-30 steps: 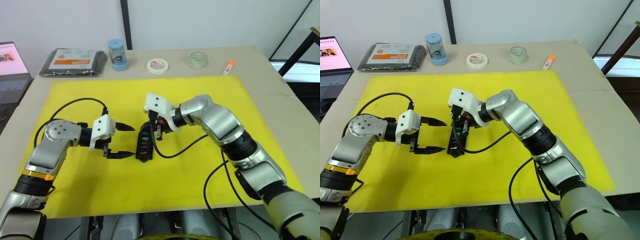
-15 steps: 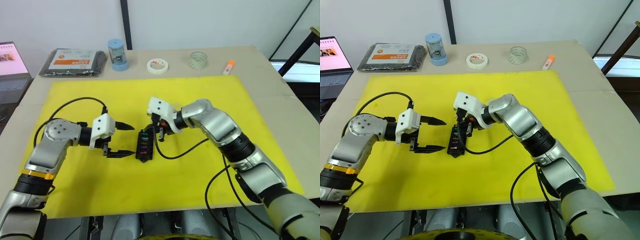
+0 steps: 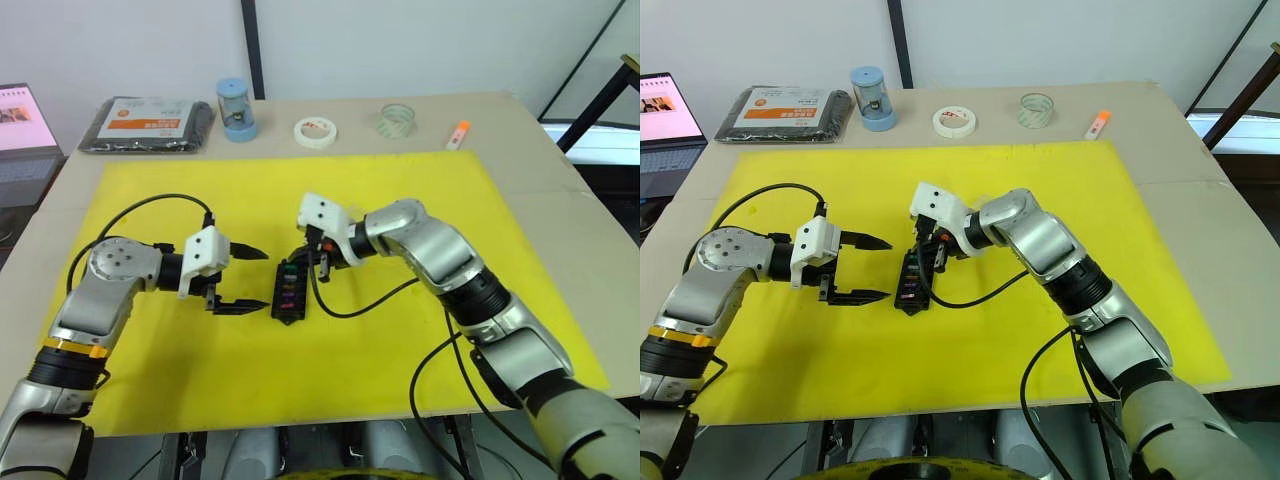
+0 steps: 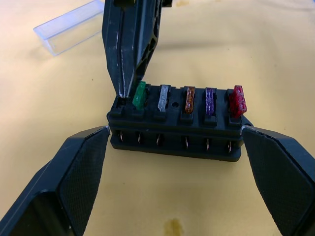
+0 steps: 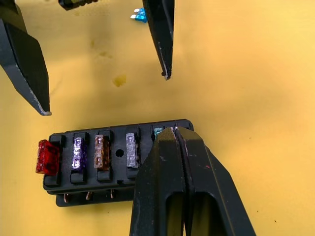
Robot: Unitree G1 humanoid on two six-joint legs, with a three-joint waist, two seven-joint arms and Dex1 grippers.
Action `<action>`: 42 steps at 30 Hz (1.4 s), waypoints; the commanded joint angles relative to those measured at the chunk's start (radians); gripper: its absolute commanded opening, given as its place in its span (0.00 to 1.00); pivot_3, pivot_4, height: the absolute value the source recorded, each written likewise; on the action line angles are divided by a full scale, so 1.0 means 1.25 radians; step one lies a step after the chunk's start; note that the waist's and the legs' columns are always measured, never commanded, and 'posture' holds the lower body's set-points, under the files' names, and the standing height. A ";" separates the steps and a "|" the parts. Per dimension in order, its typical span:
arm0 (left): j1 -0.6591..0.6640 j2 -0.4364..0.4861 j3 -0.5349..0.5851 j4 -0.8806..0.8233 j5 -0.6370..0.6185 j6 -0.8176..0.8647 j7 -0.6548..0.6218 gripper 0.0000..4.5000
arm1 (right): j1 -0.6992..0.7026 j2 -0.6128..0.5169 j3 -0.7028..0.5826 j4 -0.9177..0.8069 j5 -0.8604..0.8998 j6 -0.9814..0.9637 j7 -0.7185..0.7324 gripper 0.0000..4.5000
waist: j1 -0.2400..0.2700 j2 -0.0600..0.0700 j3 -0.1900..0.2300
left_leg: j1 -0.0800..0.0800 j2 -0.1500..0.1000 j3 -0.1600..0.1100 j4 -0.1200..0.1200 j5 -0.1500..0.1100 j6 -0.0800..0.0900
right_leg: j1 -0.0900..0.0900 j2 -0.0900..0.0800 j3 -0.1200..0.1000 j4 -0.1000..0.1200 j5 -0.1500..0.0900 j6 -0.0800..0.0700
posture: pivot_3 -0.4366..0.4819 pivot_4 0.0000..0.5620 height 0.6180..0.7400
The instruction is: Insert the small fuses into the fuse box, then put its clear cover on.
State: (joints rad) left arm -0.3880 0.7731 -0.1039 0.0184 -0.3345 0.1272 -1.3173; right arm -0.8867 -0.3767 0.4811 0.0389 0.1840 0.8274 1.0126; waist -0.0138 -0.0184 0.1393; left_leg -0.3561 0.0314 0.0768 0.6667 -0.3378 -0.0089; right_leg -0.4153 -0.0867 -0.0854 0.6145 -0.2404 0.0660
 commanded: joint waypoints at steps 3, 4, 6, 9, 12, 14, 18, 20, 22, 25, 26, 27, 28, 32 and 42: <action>-0.015 0.001 0.011 -0.008 -0.001 -0.005 -0.003 1.00 | -0.009 -0.017 -0.020 -0.074 0.029 0.011 0.026 0.00 | 0.000 0.000 0.000 | 0.000 0.000 0.000 0.000 0.000 0.000 | 0.000 0.000 0.000 0.000 0.000 0.000 | 0.48 0.27 1.00; -0.015 0.001 0.010 -0.008 -0.001 -0.005 -0.003 1.00 | -0.007 -0.017 -0.019 -0.076 0.029 0.013 0.024 0.00 | 0.000 0.000 0.000 | 0.000 0.000 0.000 0.000 0.000 0.000 | 0.000 0.000 0.000 0.000 0.000 0.000 | 0.48 0.27 1.00; -0.016 0.001 0.010 -0.007 0.000 -0.006 -0.004 1.00 | -0.002 -0.016 -0.016 -0.075 0.026 0.013 0.018 0.00 | 0.000 0.000 0.000 | 0.000 0.000 0.000 0.000 0.000 0.000 | 0.000 0.000 0.000 0.000 0.000 0.000 | 0.48 0.27 1.00; -0.017 0.000 0.010 -0.007 -0.001 -0.005 -0.004 1.00 | 0.000 -0.015 -0.012 -0.066 0.021 0.008 0.011 0.00 | 0.000 0.000 0.000 | 0.000 0.000 0.000 0.000 0.000 0.000 | 0.000 0.000 0.000 0.000 0.000 0.000 | 0.48 0.27 1.00; -0.017 -0.001 0.010 -0.008 -0.001 -0.005 -0.004 1.00 | 0.002 -0.015 -0.009 -0.056 0.018 0.001 0.009 0.00 | 0.000 0.000 0.000 | 0.000 0.000 0.000 0.000 0.000 0.000 | 0.000 0.000 0.000 0.000 0.000 0.000 | 0.48 0.27 1.00; -0.016 -0.001 0.010 -0.010 -0.001 -0.004 -0.003 1.00 | 0.004 -0.016 -0.007 -0.051 0.015 -0.004 0.009 0.00 | 0.000 0.000 0.000 | 0.000 0.000 0.000 0.000 0.000 0.000 | 0.000 0.000 0.000 0.000 0.000 0.000 | 0.48 0.27 1.00; -0.014 -0.002 0.010 -0.012 -0.001 -0.003 -0.001 1.00 | 0.007 -0.015 -0.004 -0.046 0.012 -0.005 0.012 0.00 | 0.000 0.000 0.000 | 0.000 0.000 0.000 0.000 0.000 0.000 | 0.000 0.000 0.000 0.000 0.000 0.000 | 0.48 0.27 1.00; -0.014 -0.001 0.010 -0.012 -0.001 -0.003 -0.001 1.00 | 0.011 -0.015 0.000 -0.044 0.011 -0.008 0.014 0.00 | 0.000 0.000 0.000 | 0.000 0.000 0.000 0.000 0.000 0.000 | 0.000 0.000 0.000 0.000 0.000 0.000 | 0.48 0.27 1.00; -0.014 -0.002 0.010 -0.013 -0.001 -0.002 0.001 1.00 | 0.017 -0.013 0.004 -0.034 0.008 -0.013 0.013 0.00 | 0.000 0.000 0.000 | 0.000 0.000 0.000 0.000 0.000 0.000 | 0.000 0.000 0.000 0.000 0.000 0.000 | 0.48 0.27 1.00; -0.013 -0.001 0.010 -0.014 -0.002 -0.002 0.002 1.00 | 0.027 -0.011 0.013 -0.013 0.000 -0.022 0.012 0.00 | 0.000 0.000 0.000 | 0.000 0.000 0.000 0.000 0.000 0.000 | 0.000 0.000 0.000 0.000 0.000 0.000 | 0.48 0.27 1.00; -0.012 -0.001 0.010 -0.014 -0.002 -0.002 0.002 1.00 | 0.031 -0.012 0.017 -0.008 -0.004 -0.026 0.012 0.00 | 0.000 0.000 0.000 | 0.000 0.000 0.000 0.000 0.000 0.000 | 0.000 0.000 0.000 0.000 0.000 0.000 | 0.48 0.27 1.00; -0.012 -0.001 0.010 -0.014 -0.002 -0.002 0.002 1.00 | 0.036 -0.014 0.023 -0.003 -0.008 -0.027 0.014 0.00 | 0.000 0.000 0.000 | 0.000 0.000 0.000 0.000 0.000 0.000 | 0.000 0.000 0.000 0.000 0.000 0.000 | 0.48 0.27 1.00; -0.012 -0.001 0.010 -0.014 -0.002 -0.001 0.002 1.00 | 0.039 -0.016 0.026 0.001 -0.011 -0.028 0.015 0.00 | 0.000 0.000 0.000 | 0.000 0.000 0.000 0.000 0.000 0.000 | 0.000 0.000 0.000 0.000 0.000 0.000 | 0.48 0.27 1.00; -0.012 0.000 0.011 -0.016 -0.002 0.001 0.003 1.00 | 0.048 -0.023 0.042 0.011 -0.022 -0.027 0.024 0.00 | 0.000 0.000 0.000 | 0.001 0.000 0.000 0.000 0.000 0.000 | 0.001 0.000 0.000 0.000 0.000 0.000 | 0.48 0.27 1.00; -0.013 -0.002 0.010 -0.014 -0.002 0.000 0.004 1.00 | 0.036 -0.016 0.032 0.028 -0.026 -0.024 0.026 0.00 | 0.000 0.000 0.000 | 0.001 0.000 0.000 0.000 0.000 0.000 | 0.001 0.000 0.000 0.000 0.000 0.000 | 0.48 0.27 1.00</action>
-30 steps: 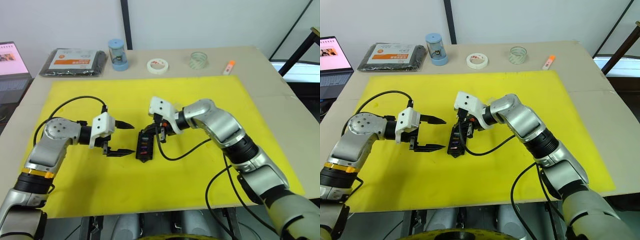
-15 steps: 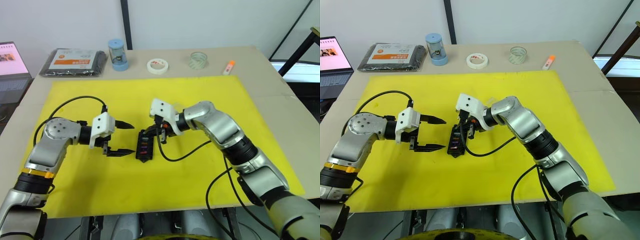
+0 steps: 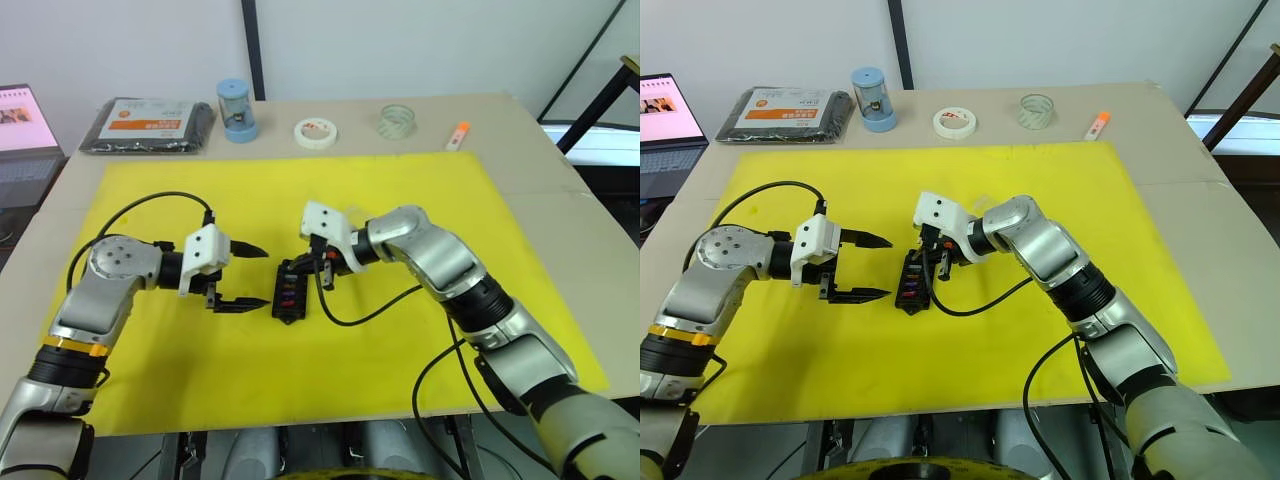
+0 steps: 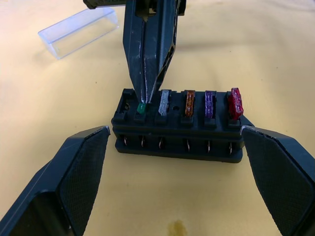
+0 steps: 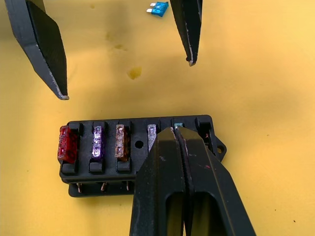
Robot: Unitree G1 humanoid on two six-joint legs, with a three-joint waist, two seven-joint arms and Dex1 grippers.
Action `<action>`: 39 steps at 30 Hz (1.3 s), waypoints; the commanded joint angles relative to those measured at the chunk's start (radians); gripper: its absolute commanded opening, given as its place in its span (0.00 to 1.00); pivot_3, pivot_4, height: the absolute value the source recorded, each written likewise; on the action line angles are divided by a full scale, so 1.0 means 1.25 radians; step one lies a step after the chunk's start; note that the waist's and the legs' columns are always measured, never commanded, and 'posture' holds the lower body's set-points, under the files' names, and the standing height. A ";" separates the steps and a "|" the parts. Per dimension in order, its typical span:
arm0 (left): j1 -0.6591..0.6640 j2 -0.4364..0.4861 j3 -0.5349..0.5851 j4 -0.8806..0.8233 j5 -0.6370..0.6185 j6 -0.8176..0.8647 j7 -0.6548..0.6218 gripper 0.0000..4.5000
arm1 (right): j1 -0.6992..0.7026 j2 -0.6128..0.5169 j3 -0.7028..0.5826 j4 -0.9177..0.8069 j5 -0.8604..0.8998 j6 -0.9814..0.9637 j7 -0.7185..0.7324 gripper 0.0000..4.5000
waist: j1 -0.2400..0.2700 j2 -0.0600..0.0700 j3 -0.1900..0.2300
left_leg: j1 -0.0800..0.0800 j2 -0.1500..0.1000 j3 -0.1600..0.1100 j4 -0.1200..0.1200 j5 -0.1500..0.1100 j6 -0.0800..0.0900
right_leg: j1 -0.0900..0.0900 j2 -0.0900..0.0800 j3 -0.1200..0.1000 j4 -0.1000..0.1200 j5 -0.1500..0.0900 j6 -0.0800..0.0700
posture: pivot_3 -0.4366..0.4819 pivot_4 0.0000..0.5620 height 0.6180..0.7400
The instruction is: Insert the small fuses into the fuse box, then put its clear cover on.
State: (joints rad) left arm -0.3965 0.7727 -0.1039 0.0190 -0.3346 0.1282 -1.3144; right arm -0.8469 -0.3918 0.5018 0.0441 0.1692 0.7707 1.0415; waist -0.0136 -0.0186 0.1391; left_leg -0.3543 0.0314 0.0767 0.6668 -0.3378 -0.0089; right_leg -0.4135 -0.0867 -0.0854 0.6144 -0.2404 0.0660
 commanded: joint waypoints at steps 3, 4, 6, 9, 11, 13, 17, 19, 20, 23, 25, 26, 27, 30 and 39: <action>-0.004 0.001 0.013 -0.018 -0.004 0.001 0.002 1.00 | -0.004 0.008 -0.026 -0.002 0.014 0.016 0.001 0.00 | 0.000 0.000 0.000 | 0.000 0.000 0.000 0.000 0.000 0.000 | 0.000 0.000 0.000 0.000 0.000 0.000 | 0.48 0.27 1.00; -0.004 0.001 0.014 -0.018 -0.005 0.002 0.002 1.00 | -0.007 0.011 -0.036 -0.008 0.021 0.018 0.001 0.00 | 0.000 0.000 0.000 | 0.000 0.000 0.000 0.000 0.000 0.000 | 0.000 0.000 0.000 0.000 0.000 0.000 | 0.48 0.27 1.00; -0.008 0.007 0.020 -0.021 -0.011 0.011 0.001 1.00 | -0.019 0.014 -0.067 -0.035 0.046 0.027 0.005 0.00 | 0.000 0.000 0.000 | -0.001 0.000 0.000 0.000 0.000 0.000 | 0.000 0.000 0.000 0.000 0.000 0.000 | 0.48 0.27 1.00; -0.009 0.019 0.037 -0.036 -0.029 0.039 0.000 1.00 | -0.023 0.014 -0.112 -0.081 0.083 0.030 0.006 0.00 | 0.000 0.000 0.000 | -0.001 0.000 0.000 0.000 0.000 0.000 | -0.001 0.000 0.000 0.000 0.000 0.000 | 0.48 0.27 1.00; -0.008 0.042 0.058 -0.052 -0.049 0.071 -0.004 1.00 | -0.018 0.002 -0.154 -0.121 0.106 0.026 0.002 0.00 | 0.000 0.000 0.000 | -0.002 0.000 0.000 0.000 0.000 0.000 | -0.002 0.000 0.000 0.000 0.000 0.000 | 0.48 0.27 1.00; 0.005 0.074 0.085 -0.071 -0.069 0.109 -0.008 1.00 | 0.002 -0.034 -0.181 -0.166 0.120 0.016 0.014 0.00 | 0.000 0.000 0.000 | -0.002 0.000 0.000 0.000 0.000 0.000 | -0.002 0.000 0.000 0.000 0.000 0.000 | 0.48 0.27 1.00; 0.044 0.147 0.141 -0.099 -0.093 0.180 -0.006 1.00 | 0.056 -0.149 -0.209 -0.235 0.136 -0.010 0.063 0.04 | 0.002 0.000 0.000 | -0.002 0.000 -0.001 0.000 0.000 0.000 | -0.001 -0.001 0.000 -0.001 0.000 0.000 | 0.48 0.27 1.00; 0.082 0.202 0.191 -0.094 -0.098 0.208 -0.015 1.00 | 0.094 -0.232 -0.229 -0.250 0.130 -0.041 0.098 0.14 | 0.001 0.000 0.000 | -0.002 0.000 -0.001 0.000 0.000 0.001 | -0.001 -0.001 0.000 -0.001 0.000 0.000 | 0.48 0.27 1.00; 0.101 0.224 0.218 -0.086 -0.103 0.217 -0.020 1.00 | 0.111 -0.269 -0.241 -0.248 0.127 -0.059 0.112 0.21 | 0.001 0.000 0.001 | -0.002 0.000 -0.001 0.000 -0.001 0.001 | -0.001 -0.001 0.000 -0.001 0.000 0.000 | 0.48 0.27 1.00; 0.147 0.271 0.279 -0.055 -0.108 0.220 -0.036 1.00 | 0.149 -0.354 -0.278 -0.225 0.132 -0.091 0.140 0.45 | 0.001 0.001 0.001 | -0.001 0.000 0.000 0.000 -0.001 0.002 | -0.002 -0.001 0.000 -0.001 0.000 0.000 | 0.48 0.27 1.00; 0.172 0.290 0.312 -0.018 -0.098 0.206 -0.044 1.00 | 0.176 -0.403 -0.305 -0.208 0.132 -0.107 0.150 0.61 | 0.001 0.001 0.001 | -0.001 0.000 0.000 0.000 -0.002 0.003 | -0.002 -0.001 0.000 -0.002 0.000 0.000 | 0.48 0.27 1.00; 0.178 0.295 0.321 -0.003 -0.094 0.199 -0.046 1.00 | 0.185 -0.417 -0.313 -0.201 0.130 -0.112 0.152 0.68 | 0.001 0.001 0.001 | -0.001 0.001 0.000 0.000 -0.002 0.004 | -0.002 -0.001 0.000 -0.002 0.000 0.000 | 0.48 0.27 1.00; 0.183 0.299 0.328 0.016 -0.088 0.191 -0.047 1.00 | 0.195 -0.431 -0.322 -0.192 0.127 -0.121 0.152 0.76 | 0.001 0.001 0.001 | -0.001 0.001 0.000 0.000 -0.003 0.004 | -0.002 -0.001 0.000 -0.002 0.000 0.000 | 0.48 0.27 1.00; 0.192 0.313 0.364 0.125 -0.074 0.160 -0.047 1.00 | 0.255 -0.505 -0.377 -0.125 0.104 -0.176 0.159 0.98 | 0.002 0.001 0.001 | -0.001 0.001 0.001 0.000 -0.002 0.004 | -0.002 -0.001 0.000 -0.002 0.000 0.000 | 0.48 0.27 1.00; 0.177 0.315 0.346 0.220 -0.052 0.105 -0.073 1.00 | 0.291 -0.549 -0.428 -0.057 0.106 -0.208 0.153 0.99 | 0.000 0.001 0.001 | -0.001 0.001 0.002 0.000 -0.002 0.003 | -0.003 -0.001 0.000 -0.002 0.000 0.000 | 0.48 0.27 1.00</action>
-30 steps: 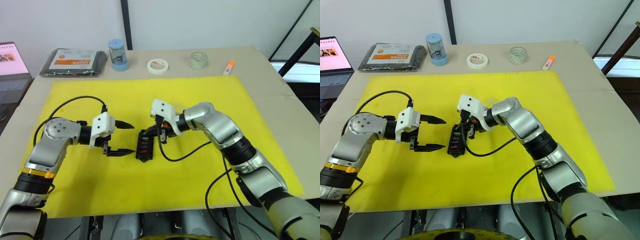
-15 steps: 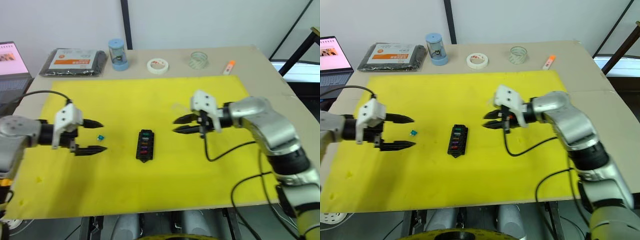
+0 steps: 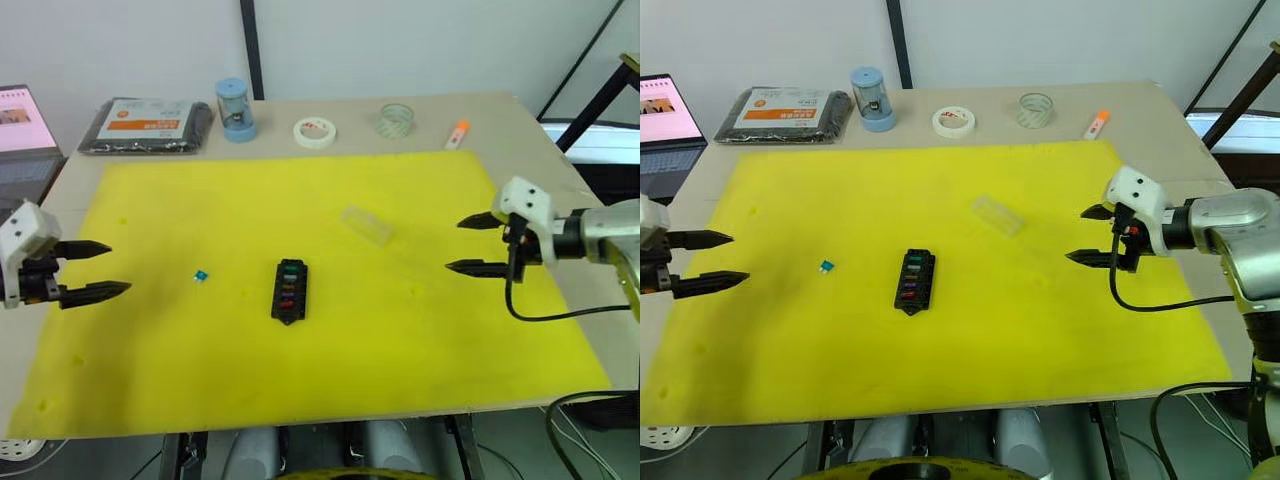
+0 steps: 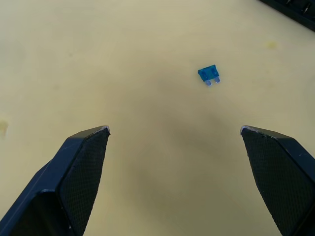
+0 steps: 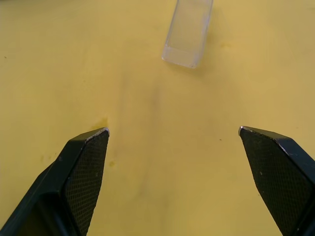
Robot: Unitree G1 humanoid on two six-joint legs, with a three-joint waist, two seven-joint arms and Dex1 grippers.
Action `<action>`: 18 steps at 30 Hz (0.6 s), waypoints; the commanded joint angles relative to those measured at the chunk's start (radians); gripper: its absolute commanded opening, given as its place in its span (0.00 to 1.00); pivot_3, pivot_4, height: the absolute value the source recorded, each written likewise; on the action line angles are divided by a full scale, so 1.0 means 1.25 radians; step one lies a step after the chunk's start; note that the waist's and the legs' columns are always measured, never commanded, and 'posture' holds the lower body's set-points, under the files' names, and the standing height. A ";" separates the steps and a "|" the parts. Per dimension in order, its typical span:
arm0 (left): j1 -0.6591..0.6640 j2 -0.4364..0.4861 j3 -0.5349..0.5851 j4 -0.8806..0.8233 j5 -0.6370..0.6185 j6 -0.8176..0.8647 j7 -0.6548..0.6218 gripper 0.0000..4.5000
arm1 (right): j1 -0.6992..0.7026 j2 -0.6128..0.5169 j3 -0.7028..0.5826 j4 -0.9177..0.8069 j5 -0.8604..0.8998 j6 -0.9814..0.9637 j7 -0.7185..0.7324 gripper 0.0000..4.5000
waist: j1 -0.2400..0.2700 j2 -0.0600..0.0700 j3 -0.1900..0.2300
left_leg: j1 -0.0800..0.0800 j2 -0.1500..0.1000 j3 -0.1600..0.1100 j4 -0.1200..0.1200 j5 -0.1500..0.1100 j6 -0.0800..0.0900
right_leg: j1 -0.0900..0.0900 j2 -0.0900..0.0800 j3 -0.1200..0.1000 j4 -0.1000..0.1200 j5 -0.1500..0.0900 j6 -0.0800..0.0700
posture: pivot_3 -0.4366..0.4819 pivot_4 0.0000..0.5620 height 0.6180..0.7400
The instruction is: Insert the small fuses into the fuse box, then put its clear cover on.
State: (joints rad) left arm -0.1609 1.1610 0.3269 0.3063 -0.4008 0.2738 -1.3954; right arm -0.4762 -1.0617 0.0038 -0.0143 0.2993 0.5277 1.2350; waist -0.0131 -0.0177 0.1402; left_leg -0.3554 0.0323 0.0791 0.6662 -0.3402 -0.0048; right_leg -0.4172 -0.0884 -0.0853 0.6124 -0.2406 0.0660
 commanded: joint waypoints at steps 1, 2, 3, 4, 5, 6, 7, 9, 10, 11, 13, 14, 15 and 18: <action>-0.016 -0.001 -0.004 -0.014 -0.001 -0.009 -0.007 1.00 | -0.010 -0.009 -0.028 -0.018 0.004 -0.009 -0.005 0.99 | 0.000 0.000 0.000 | 0.000 0.000 0.000 0.000 0.000 -0.001 | 0.000 0.000 0.000 0.000 0.000 0.000 | 0.48 0.27 1.00; -0.021 -0.007 -0.009 -0.018 -0.003 -0.005 -0.005 1.00 | -0.014 -0.003 -0.026 -0.030 0.009 -0.004 -0.010 0.99 | 0.001 0.000 0.000 | 0.000 0.000 0.000 0.000 0.001 -0.001 | -0.001 0.000 0.000 0.000 0.000 0.000 | 0.48 0.27 1.00; -0.029 -0.015 -0.015 -0.021 -0.007 0.001 -0.003 1.00 | -0.024 0.006 -0.023 -0.046 0.017 0.008 -0.014 0.99 | 0.001 0.000 0.000 | -0.001 0.000 0.000 0.000 0.001 -0.002 | -0.001 0.000 0.000 0.000 0.000 0.000 | 0.48 0.27 1.00; -0.037 -0.027 -0.028 -0.023 -0.005 -0.004 -0.002 1.00 | -0.040 0.021 -0.019 -0.069 0.033 0.028 -0.021 0.99 | 0.001 0.000 0.000 | -0.001 0.000 0.000 0.000 0.001 -0.002 | -0.001 0.000 0.000 0.000 0.000 0.000 | 0.48 0.27 1.00; -0.042 -0.037 -0.041 -0.023 -0.002 -0.005 -0.004 1.00 | -0.054 0.035 -0.016 -0.092 0.048 0.046 -0.027 0.99 | 0.001 0.000 0.000 | 0.000 0.000 0.000 0.000 0.001 -0.002 | -0.001 0.000 0.000 0.000 0.000 0.000 | 0.48 0.27 1.00; -0.049 -0.046 -0.056 -0.022 -0.002 0.000 -0.010 1.00 | -0.068 0.049 -0.013 -0.116 0.064 0.068 -0.031 0.99 | 0.000 0.000 0.000 | 0.000 0.000 0.000 0.000 0.001 -0.002 | -0.001 0.000 0.000 0.000 0.000 0.000 | 0.48 0.27 1.00; -0.059 -0.057 -0.068 -0.018 -0.004 0.010 -0.014 1.00 | -0.083 0.063 -0.006 -0.137 0.076 0.087 -0.035 0.99 | 0.000 0.000 0.000 | 0.000 0.000 0.000 0.000 0.001 -0.002 | -0.001 0.000 0.000 0.001 0.000 0.000 | 0.48 0.27 1.00; -0.078 -0.072 -0.089 -0.011 -0.024 0.058 -0.031 1.00 | -0.114 0.091 0.011 -0.175 0.096 0.116 -0.043 0.99 | 0.001 0.000 0.000 | -0.001 0.000 0.000 0.000 0.002 -0.003 | -0.001 0.000 0.000 0.001 0.000 0.000 | 0.48 0.27 1.00; -0.097 -0.086 -0.099 0.000 -0.043 0.106 -0.039 1.00 | -0.142 0.117 0.029 -0.193 0.103 0.130 -0.054 0.99 | 0.001 0.000 0.000 | -0.001 0.000 0.000 0.000 0.002 -0.003 | -0.001 0.001 0.000 0.002 0.000 0.000 | 0.48 0.27 1.00; -0.115 -0.099 -0.106 0.011 -0.062 0.150 -0.046 1.00 | -0.167 0.140 0.048 -0.209 0.108 0.141 -0.063 0.99 | 0.001 0.000 0.000 | -0.001 0.000 0.000 0.000 0.002 -0.003 | -0.001 0.001 0.000 0.002 0.000 0.000 | 0.48 0.27 1.00; -0.170 -0.140 -0.103 0.050 -0.111 0.272 -0.029 1.00 | -0.220 0.192 0.088 -0.238 0.117 0.168 -0.077 0.99 | 0.001 0.000 0.000 | -0.001 -0.001 0.000 0.000 0.002 -0.003 | -0.001 0.001 0.000 0.002 0.000 0.000 | 0.48 0.27 1.00; -0.191 -0.155 -0.099 0.065 -0.129 0.322 -0.021 1.00 | -0.237 0.211 0.101 -0.247 0.120 0.176 -0.080 0.99 | 0.001 0.000 0.000 | -0.001 0.000 0.000 0.001 0.002 -0.003 | -0.001 0.001 0.000 0.003 0.000 0.000 | 0.48 0.27 1.00; -0.208 -0.168 -0.105 0.088 -0.138 0.373 -0.019 1.00 | -0.263 0.244 0.121 -0.256 0.125 0.189 -0.089 0.99 | 0.001 -0.001 -0.001 | -0.001 -0.001 0.000 0.001 0.002 -0.003 | 0.000 0.001 0.000 0.003 0.000 0.000 | 0.48 0.27 1.00; -0.235 -0.184 -0.123 0.130 -0.148 0.474 -0.017 1.00 | -0.305 0.302 0.156 -0.266 0.133 0.209 -0.105 0.99 | 0.000 -0.001 -0.001 | -0.002 -0.001 0.000 0.001 0.002 -0.003 | -0.001 0.001 0.000 0.003 0.000 0.000 | 0.48 0.27 1.00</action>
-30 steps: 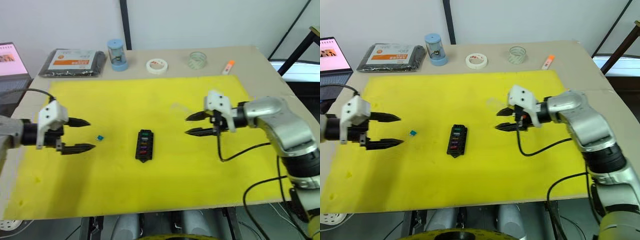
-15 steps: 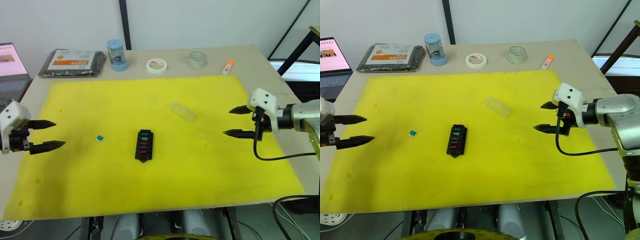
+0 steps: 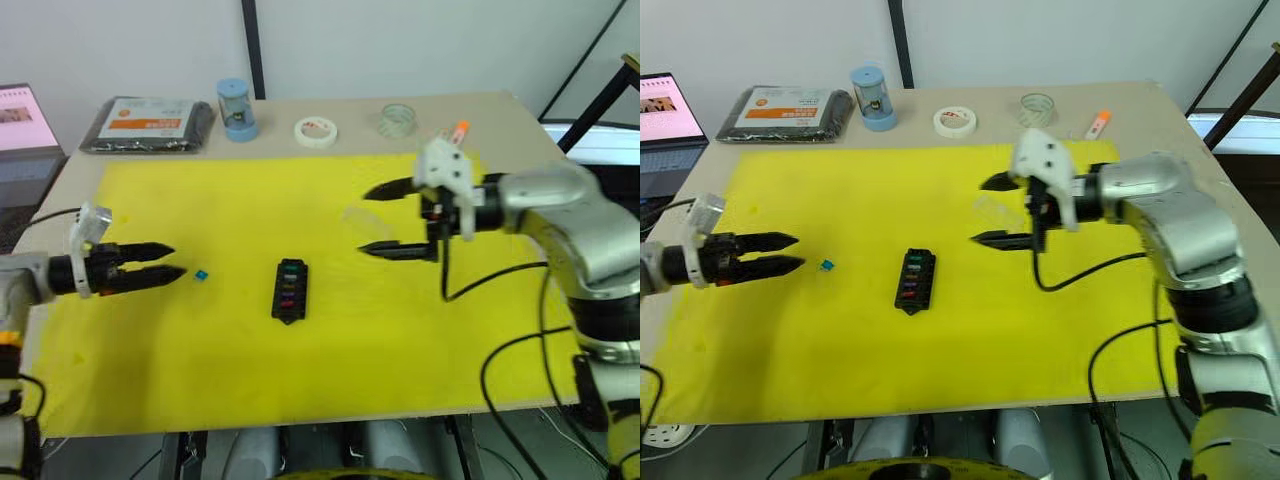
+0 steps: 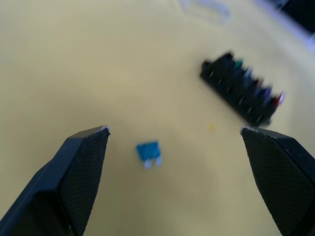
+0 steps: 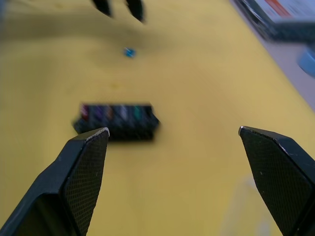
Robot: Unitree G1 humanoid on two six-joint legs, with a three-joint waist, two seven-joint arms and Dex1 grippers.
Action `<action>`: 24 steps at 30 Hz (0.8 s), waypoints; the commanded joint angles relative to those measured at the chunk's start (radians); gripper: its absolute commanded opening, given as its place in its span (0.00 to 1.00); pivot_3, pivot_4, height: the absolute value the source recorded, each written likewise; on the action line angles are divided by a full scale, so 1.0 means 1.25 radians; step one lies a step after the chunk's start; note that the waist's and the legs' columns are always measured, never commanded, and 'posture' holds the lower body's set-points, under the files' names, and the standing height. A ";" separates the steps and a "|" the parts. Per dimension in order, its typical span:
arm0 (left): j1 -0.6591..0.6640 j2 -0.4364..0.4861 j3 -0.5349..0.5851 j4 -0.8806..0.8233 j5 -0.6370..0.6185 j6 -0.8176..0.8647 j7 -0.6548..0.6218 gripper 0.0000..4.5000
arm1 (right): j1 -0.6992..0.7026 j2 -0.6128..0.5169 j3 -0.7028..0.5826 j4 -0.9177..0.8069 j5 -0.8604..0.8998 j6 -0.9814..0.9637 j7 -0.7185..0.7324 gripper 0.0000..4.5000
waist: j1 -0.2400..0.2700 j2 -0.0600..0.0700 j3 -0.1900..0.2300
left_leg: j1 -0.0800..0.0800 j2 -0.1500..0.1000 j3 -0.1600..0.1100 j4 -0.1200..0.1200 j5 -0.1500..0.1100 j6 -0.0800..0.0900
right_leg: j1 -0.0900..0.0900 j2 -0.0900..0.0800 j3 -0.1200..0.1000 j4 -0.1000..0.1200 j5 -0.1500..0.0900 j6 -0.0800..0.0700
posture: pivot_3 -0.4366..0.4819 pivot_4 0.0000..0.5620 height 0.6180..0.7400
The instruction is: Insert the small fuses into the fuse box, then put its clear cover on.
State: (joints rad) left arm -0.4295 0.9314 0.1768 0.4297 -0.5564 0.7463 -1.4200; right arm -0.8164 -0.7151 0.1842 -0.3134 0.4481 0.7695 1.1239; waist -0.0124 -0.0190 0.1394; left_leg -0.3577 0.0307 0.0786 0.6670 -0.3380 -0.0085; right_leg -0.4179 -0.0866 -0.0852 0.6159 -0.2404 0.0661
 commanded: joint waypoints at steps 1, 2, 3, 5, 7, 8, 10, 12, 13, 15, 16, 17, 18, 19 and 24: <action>-0.025 -0.003 -0.005 0.038 -0.027 0.116 0.004 1.00 | -0.038 0.032 0.018 -0.028 0.014 0.017 -0.018 0.99 | -0.001 0.000 0.000 | 0.000 0.000 0.000 0.000 0.000 0.000 | 0.000 0.000 0.000 0.000 0.000 0.000 | 0.48 0.27 1.00; -0.026 -0.007 -0.015 0.048 -0.024 0.135 0.004 1.00 | -0.044 0.041 0.028 -0.025 0.010 0.010 -0.018 0.99 | -0.001 0.000 0.000 | 0.000 0.000 0.000 0.000 0.000 0.000 | 0.000 0.000 0.000 0.000 0.000 0.000 | 0.48 0.27 1.00; -0.024 -0.011 -0.022 0.053 -0.024 0.151 0.000 1.00 | -0.049 0.047 0.035 -0.022 0.006 0.006 -0.019 0.99 | 0.000 0.000 0.000 | 0.000 0.000 0.000 0.000 0.000 0.000 | 0.000 0.000 0.000 0.000 0.000 0.000 | 0.48 0.27 1.00; -0.017 -0.015 -0.035 0.061 -0.015 0.161 0.000 1.00 | -0.057 0.056 0.043 -0.017 0.002 0.001 -0.020 0.99 | 0.001 0.000 0.000 | 0.000 0.000 0.000 0.000 0.000 0.000 | 0.000 -0.001 0.000 -0.001 0.000 0.000 | 0.48 0.27 1.00; -0.016 -0.016 -0.044 0.062 -0.014 0.170 -0.002 1.00 | -0.063 0.061 0.044 -0.014 0.004 0.000 -0.020 0.99 | 0.001 0.000 0.000 | 0.000 0.000 0.000 0.000 0.000 0.000 | 0.000 -0.001 0.000 0.000 0.000 0.000 | 0.48 0.27 1.00; -0.015 -0.017 -0.048 0.061 -0.013 0.173 -0.002 1.00 | -0.064 0.061 0.045 -0.013 0.006 -0.001 -0.020 0.99 | 0.000 0.000 0.000 | 0.000 0.000 0.000 0.000 0.000 0.000 | 0.000 -0.001 0.000 0.000 0.000 0.000 | 0.48 0.27 1.00; -0.008 -0.025 -0.056 0.053 -0.010 0.173 0.000 1.00 | -0.065 0.061 0.047 -0.013 0.006 -0.003 -0.020 0.99 | 0.000 0.000 0.000 | 0.001 0.000 0.000 0.000 0.000 0.000 | 0.001 -0.001 0.000 0.000 0.000 0.000 | 0.48 0.27 1.00; -0.008 -0.040 -0.065 0.042 -0.009 0.180 0.011 1.00 | -0.064 0.062 0.047 -0.014 0.007 -0.003 -0.022 0.99 | 0.000 0.000 0.000 | 0.001 0.000 0.000 0.000 0.000 0.000 | 0.001 -0.001 0.000 0.000 0.000 0.000 | 0.48 0.27 1.00; -0.010 -0.045 -0.068 0.039 -0.010 0.184 0.015 1.00 | -0.065 0.063 0.048 -0.014 0.008 -0.002 -0.023 0.99 | 0.001 0.000 0.000 | 0.001 0.000 0.000 0.000 0.000 0.000 | 0.001 -0.001 0.000 0.000 0.000 0.000 | 0.48 0.27 1.00; -0.014 -0.056 -0.079 0.027 -0.010 0.196 0.021 1.00 | -0.063 0.063 0.049 -0.016 0.008 -0.001 -0.024 0.99 | 0.002 0.000 0.000 | 0.001 0.000 0.000 0.000 0.000 0.000 | 0.001 -0.001 0.000 0.000 0.000 0.000 | 0.48 0.27 1.00; -0.015 -0.059 -0.085 0.021 -0.013 0.204 0.017 1.00 | -0.063 0.063 0.049 -0.017 0.008 -0.001 -0.025 0.99 | 0.002 0.000 0.000 | 0.001 0.000 0.000 0.000 0.000 0.000 | 0.002 -0.001 0.000 0.000 0.000 0.000 | 0.48 0.27 1.00; -0.017 -0.063 -0.089 0.017 -0.015 0.211 0.017 1.00 | -0.062 0.062 0.050 -0.017 0.007 -0.002 -0.025 0.99 | 0.002 0.000 0.000 | 0.001 0.000 0.000 0.000 0.000 0.000 | 0.002 -0.001 0.000 0.000 0.000 0.000 | 0.48 0.27 1.00; -0.018 -0.065 -0.095 0.015 -0.014 0.212 0.015 1.00 | -0.062 0.062 0.051 -0.018 0.006 -0.002 -0.026 0.99 | 0.003 0.000 0.000 | 0.001 0.000 0.000 0.000 0.000 0.000 | 0.002 -0.001 0.000 0.000 0.000 0.000 | 0.48 0.27 1.00; -0.021 -0.066 -0.101 0.012 -0.014 0.216 0.011 1.00 | -0.061 0.061 0.051 -0.020 0.007 -0.001 -0.026 0.99 | 0.003 0.000 0.000 | 0.001 0.000 0.000 0.000 0.000 0.000 | 0.002 -0.001 0.000 0.000 0.000 0.000 | 0.48 0.27 1.00; -0.037 -0.069 -0.113 0.034 -0.001 0.206 0.014 1.00 | -0.058 0.060 0.054 -0.032 0.010 0.007 -0.032 0.99 | 0.003 0.000 0.000 | 0.001 0.000 0.000 0.000 0.000 0.000 | 0.003 -0.001 0.000 -0.001 0.000 0.000 | 0.48 0.27 1.00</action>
State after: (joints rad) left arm -0.4760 0.8603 0.0695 0.4637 -0.5686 0.9953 -1.3943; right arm -0.8762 -0.6433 0.2643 -0.3215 0.4534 0.7806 1.0883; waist -0.0086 -0.0193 0.1391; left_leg -0.3561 0.0302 0.0785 0.6675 -0.3381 -0.0085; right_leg -0.4146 -0.0883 -0.0852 0.6152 -0.2404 0.0662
